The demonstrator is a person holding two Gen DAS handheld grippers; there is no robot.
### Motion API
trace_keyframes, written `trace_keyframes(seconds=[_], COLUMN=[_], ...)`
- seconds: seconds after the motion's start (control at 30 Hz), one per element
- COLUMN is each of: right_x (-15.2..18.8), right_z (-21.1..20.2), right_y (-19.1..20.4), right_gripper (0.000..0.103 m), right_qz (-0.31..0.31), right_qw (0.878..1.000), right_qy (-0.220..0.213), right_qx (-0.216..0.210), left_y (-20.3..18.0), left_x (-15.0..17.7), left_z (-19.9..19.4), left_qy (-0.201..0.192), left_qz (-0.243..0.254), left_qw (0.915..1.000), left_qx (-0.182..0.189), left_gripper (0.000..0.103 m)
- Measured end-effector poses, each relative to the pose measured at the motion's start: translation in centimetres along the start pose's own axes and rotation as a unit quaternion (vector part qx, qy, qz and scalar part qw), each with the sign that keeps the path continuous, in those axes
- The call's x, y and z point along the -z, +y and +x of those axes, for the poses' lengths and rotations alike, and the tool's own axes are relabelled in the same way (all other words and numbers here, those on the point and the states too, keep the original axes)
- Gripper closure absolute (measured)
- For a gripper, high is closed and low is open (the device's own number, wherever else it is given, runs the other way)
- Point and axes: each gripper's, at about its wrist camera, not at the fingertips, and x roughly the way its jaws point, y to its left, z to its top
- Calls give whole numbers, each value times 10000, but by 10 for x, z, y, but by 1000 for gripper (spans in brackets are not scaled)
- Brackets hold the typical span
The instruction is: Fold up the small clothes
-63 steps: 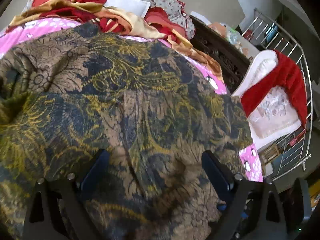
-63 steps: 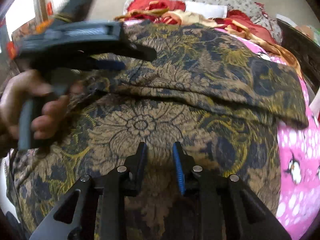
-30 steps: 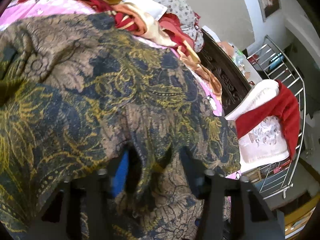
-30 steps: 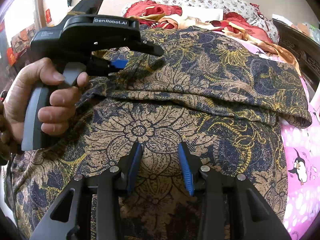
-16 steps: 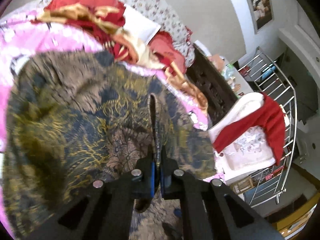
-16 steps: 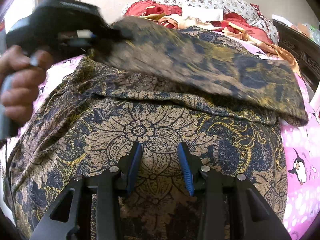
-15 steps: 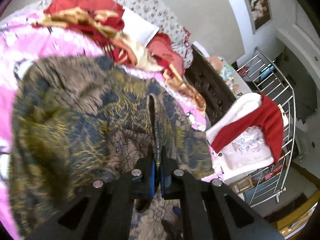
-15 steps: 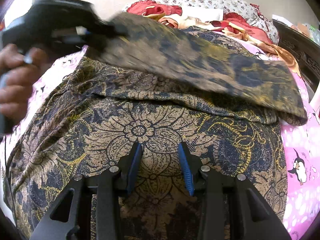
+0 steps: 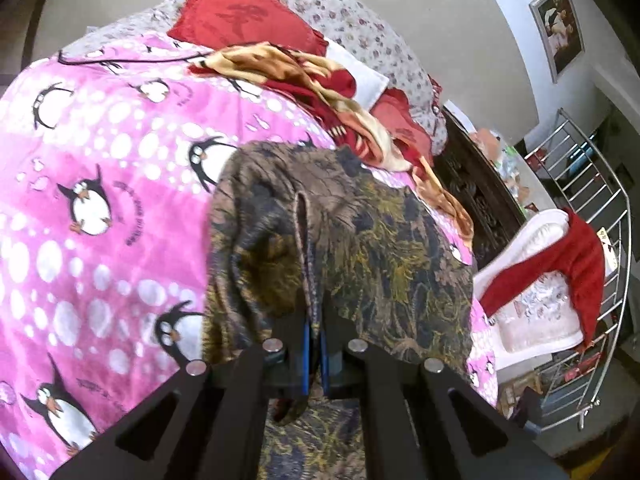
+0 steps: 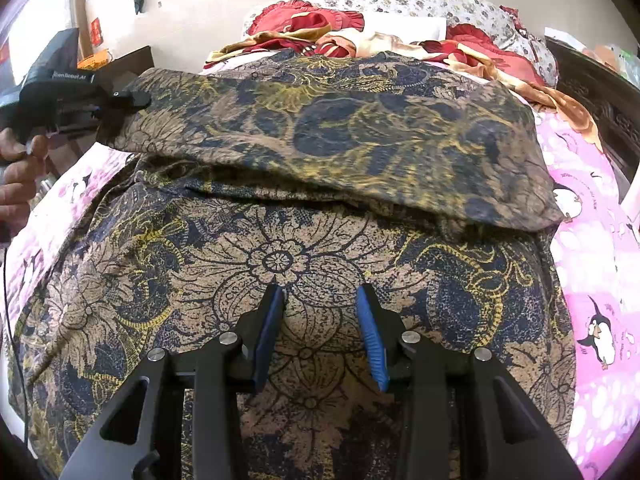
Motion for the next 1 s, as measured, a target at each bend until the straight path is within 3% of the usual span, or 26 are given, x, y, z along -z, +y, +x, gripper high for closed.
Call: trace_keyframes(seconds=[0.1, 0.17, 0.23, 0.3, 0.37, 0.4, 0.43, 0.47, 0.5, 0.53, 0.67, 0.77, 0.8, 0.83, 0.9, 0.97, 1.0], right_x=[0, 0, -1, -2, -3, -3, -4, -5, -7, -9, -12, -12, -14, -18, -27, -43, -50], right_z=[0, 1, 1, 1, 1, 1, 1, 2, 4, 6, 15, 14, 11, 5, -11, -33, -40], right_y=[-1, -1, -1, 1, 3, 3, 5, 7, 10, 15, 33, 31, 29, 25, 12, -11, -22], right_gripper=[65, 65, 65, 65, 62, 56, 53, 43, 30, 17, 7, 7, 14, 29, 39, 42, 55], right_qz=[16, 17, 11, -10, -44, -57, -84, -131, -213, -326, -794, -765, -740, -665, -444, -154, 23], right_qw=[10000, 10000, 10000, 10000, 10000, 10000, 9999, 9998, 9993, 9985, 9947, 9947, 9945, 9954, 9983, 9993, 9983], right_qy=[2, 3, 3, 5, 29, 49, 85, 136, 220, 321, 642, 677, 716, 678, 356, -329, -548], right_qx=[-17, -11, 5, 46, 46, 7, -53, -106, -194, -294, -109, -134, -162, -93, -90, 77, 178], left_y=[6, 12, 13, 11, 3, -5, -14, -21, -33, -43, -68, -54, -47, -42, -33, -29, -29], left_x=[-1, 4, 8, 8, 6, 6, 8, 9, 12, 16, 28, 26, 28, 28, 31, 37, 40], left_z=[13, 28, 38, 31, 11, -3, -13, -19, -23, -21, 23, 53, 60, 63, 68, 68, 69], left_qy=[126, 430, 568, 424, 7, -310, -583, -760, -920, -985, -682, -430, -388, -416, -457, -595, -635], left_qz=[-16, -29, 90, 120, 224, 370, 507, 620, 815, 1004, 1616, 1317, 1186, 1114, 1024, 1068, 1083], left_qw=[9997, 9984, 9959, 9956, 9938, 9907, 9868, 9838, 9803, 9776, 9666, 9676, 9684, 9681, 9686, 9691, 9694], left_qx=[-218, -374, -695, -825, -1087, -1273, -1425, -1503, -1543, -1566, -1866, -2112, -2161, -2207, -2221, -2142, -2108], left_gripper=[100, 99, 96, 92, 80, 76, 64, 51, 46, 43, 43, 43, 43, 43, 42, 39, 38])
